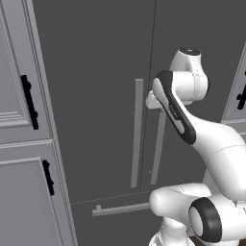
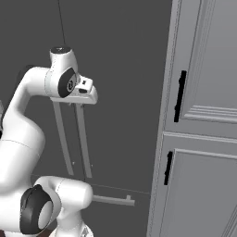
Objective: Take the strawberry from the fridge and place it on top of the pancake, located on the dining counter.
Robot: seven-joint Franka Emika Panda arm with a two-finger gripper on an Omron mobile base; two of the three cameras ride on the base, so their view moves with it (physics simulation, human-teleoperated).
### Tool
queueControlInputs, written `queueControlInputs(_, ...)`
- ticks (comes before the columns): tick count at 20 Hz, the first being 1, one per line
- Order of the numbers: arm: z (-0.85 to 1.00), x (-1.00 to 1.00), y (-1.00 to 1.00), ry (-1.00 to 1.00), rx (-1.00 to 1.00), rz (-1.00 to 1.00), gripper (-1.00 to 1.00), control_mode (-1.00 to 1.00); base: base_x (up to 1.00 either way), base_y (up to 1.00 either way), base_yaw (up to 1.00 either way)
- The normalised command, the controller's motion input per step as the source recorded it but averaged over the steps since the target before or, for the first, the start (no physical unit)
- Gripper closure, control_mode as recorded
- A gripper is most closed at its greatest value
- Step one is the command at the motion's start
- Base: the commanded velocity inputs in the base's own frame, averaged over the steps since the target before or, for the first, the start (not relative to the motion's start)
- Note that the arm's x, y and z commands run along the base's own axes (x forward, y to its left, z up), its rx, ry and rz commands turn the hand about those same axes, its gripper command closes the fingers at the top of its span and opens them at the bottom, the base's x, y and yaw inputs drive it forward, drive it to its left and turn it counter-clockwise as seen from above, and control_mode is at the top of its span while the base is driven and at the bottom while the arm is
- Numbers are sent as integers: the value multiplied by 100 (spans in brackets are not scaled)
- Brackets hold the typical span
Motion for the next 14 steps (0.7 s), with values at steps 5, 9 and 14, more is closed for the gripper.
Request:
queueControlInputs(5,0,0,0,0,0,0,-100,100,0,0,0)
queueControlInputs(9,0,0,0,0,0,0,-100,100,-22,1,-7)
queueControlInputs(14,0,0,0,0,0,0,-100,100,-32,30,-20)
